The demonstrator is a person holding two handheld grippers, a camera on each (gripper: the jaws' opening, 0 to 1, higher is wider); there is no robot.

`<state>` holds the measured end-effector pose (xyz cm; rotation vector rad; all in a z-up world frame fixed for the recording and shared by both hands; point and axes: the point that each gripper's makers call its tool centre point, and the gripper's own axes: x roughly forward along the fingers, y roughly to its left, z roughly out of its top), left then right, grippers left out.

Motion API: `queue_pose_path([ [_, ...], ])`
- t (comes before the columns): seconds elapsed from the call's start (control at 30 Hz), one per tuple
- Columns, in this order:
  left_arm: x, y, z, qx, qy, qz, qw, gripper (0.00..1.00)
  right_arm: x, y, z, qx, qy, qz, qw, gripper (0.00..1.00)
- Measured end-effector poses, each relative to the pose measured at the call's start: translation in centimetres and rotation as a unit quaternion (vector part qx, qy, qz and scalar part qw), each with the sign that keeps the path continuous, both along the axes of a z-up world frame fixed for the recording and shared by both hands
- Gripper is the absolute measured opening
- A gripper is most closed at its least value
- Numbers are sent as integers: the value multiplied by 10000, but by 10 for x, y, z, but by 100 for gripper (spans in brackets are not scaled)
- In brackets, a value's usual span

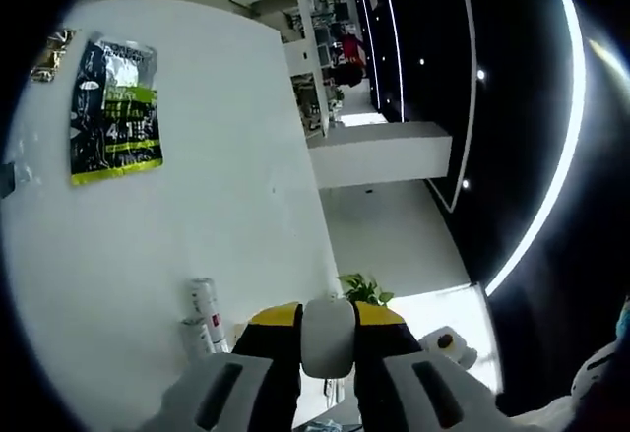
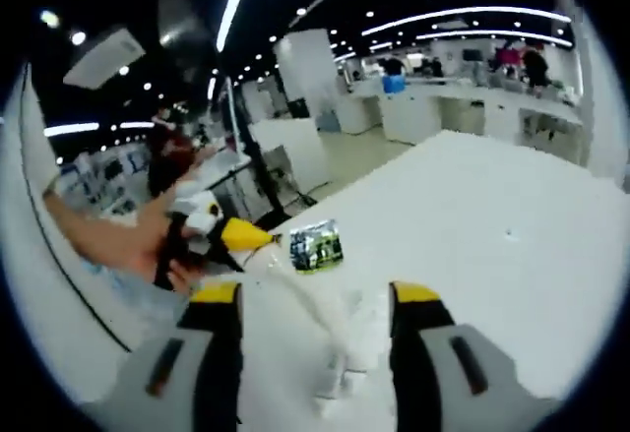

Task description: Arrange the skincare products in the storage area until every visible bottle or jar stands upright without overlapping.

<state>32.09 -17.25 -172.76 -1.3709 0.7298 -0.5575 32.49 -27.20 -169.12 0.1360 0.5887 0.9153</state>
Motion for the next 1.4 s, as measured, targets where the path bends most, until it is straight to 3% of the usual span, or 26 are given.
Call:
queue_pose_path([
  [0.1, 7, 5, 2, -85, -17, 207, 9997, 18, -4, -6, -3, 382, 421, -250, 9981, 58],
  [0.2, 10, 6, 6, -209, -67, 311, 9993, 18, -11, 0, -6, 1045, 1042, -445, 9881, 58],
  [0.3, 14, 6, 14, -455, -164, 474, 9977, 18, -13, 5, -7, 1997, 1802, -886, 9591, 59],
  [0.4, 16, 5, 18, -614, -185, 569, 9963, 18, -11, 9, -9, 2503, 2160, -1140, 9369, 59],
  [0.43, 17, 3, 20, -709, -188, 595, 9955, 18, -9, 11, -6, 2754, 2281, -1245, 9255, 60],
  [0.5, 17, 0, 23, -756, -222, 594, 9951, 18, -4, 12, -3, 3073, 2415, -1404, 9097, 62],
  [0.53, 16, -3, 25, -807, -225, 564, 9949, 18, 2, 11, 1, 3334, 2494, -1524, 8963, 61],
  [0.7, 11, -13, 30, -917, -290, 425, 9945, 18, 21, 3, 3, 3753, 2585, -1892, 8698, 55],
  [0.73, 10, -14, 31, -939, -306, 407, 9943, 18, 25, 1, 5, 3942, 2642, -1986, 8575, 54],
  [0.8, 8, -17, 33, -1034, -312, 378, 9934, 18, 29, -1, 6, 4194, 2758, -2054, 8401, 52],
  [0.87, 8, -19, 34, -1064, -315, 372, 9931, 18, 31, -1, 8, 4335, 2803, -2076, 8309, 49],
  [1.0, 4, -28, 36, -1148, -313, 277, 9925, 18, 35, -1, 10, 4561, 2848, -2074, 8172, 40],
  [1.17, 1, -34, 39, -1202, -330, 181, 9920, 18, 34, 2, 7, 4562, 2904, -2077, 8151, 31],
  [1.4, -2, -35, 38, -1197, -338, 124, 9922, 18, 31, 1, 7, 4616, 2960, -1957, 8130, 29],
])
